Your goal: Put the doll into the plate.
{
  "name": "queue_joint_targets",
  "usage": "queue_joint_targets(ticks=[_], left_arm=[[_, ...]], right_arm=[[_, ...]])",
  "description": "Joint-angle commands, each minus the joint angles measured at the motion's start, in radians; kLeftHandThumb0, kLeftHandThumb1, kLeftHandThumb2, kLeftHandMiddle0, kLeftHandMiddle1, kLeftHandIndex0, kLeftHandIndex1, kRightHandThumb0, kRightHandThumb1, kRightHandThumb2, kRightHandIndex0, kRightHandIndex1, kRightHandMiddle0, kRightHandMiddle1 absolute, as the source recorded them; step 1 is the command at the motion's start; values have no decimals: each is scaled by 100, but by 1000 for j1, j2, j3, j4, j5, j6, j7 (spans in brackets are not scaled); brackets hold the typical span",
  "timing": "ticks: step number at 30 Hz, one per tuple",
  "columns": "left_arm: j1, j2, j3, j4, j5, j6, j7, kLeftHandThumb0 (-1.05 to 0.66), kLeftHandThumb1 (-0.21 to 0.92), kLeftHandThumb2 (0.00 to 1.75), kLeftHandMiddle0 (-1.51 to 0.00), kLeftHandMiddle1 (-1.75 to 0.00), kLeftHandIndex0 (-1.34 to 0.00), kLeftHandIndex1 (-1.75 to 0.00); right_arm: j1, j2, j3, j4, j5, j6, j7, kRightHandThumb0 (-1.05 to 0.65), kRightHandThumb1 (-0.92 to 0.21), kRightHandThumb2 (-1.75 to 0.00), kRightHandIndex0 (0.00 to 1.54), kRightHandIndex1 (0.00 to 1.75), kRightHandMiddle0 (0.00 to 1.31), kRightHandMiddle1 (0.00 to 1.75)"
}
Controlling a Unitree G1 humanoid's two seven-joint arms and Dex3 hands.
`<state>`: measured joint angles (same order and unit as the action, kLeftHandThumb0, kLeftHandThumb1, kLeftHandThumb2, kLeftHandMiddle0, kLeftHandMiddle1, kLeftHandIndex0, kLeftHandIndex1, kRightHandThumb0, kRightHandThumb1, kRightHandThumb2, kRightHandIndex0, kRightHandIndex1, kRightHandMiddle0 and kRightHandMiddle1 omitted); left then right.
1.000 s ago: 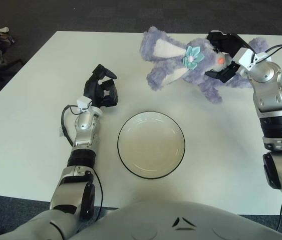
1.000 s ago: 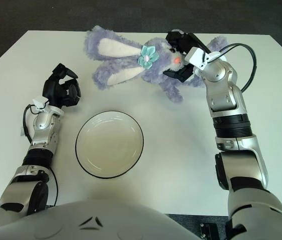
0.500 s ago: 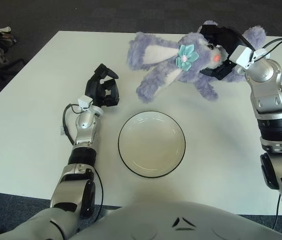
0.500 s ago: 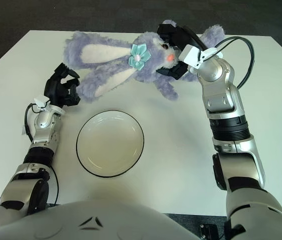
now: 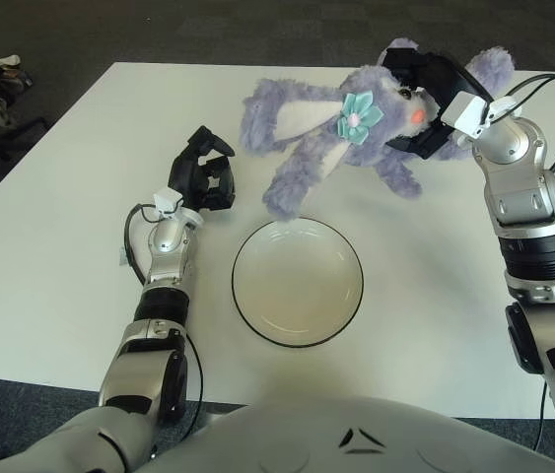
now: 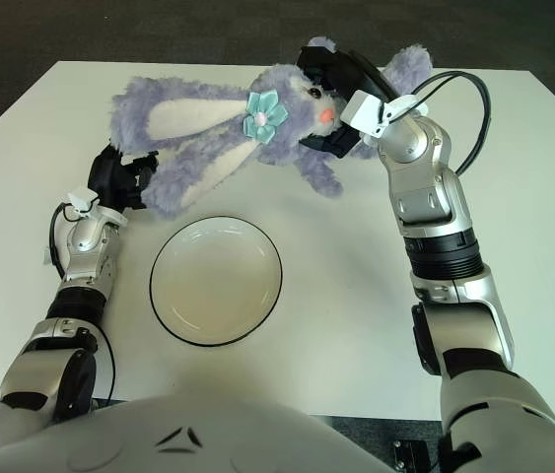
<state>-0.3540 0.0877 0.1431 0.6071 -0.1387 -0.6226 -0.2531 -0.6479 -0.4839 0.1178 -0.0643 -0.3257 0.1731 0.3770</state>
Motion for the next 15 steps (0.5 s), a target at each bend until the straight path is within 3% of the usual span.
queue_joint_targets(ticks=[1, 7, 15], left_arm=[[112, -46, 2, 108, -21, -13, -10, -44, 44, 116, -115, -175, -51, -175], [104, -48, 6, 121, -16, -17, -12, -44, 44, 116, -116, -175, -51, -175], [92, -50, 10, 144, -3, -29, 6, -44, 43, 117, -115, -175, -52, -175]], right_arm=[[-20, 30, 13, -21, 12, 10, 2, 64, 1, -172, 90, 175, 111, 175], [-16, 88, 4, -37, 131, 17, 71, 62, -1, -170, 88, 175, 112, 175], [5, 119, 12, -56, 171, 15, 89, 59, -5, -164, 84, 175, 110, 175]])
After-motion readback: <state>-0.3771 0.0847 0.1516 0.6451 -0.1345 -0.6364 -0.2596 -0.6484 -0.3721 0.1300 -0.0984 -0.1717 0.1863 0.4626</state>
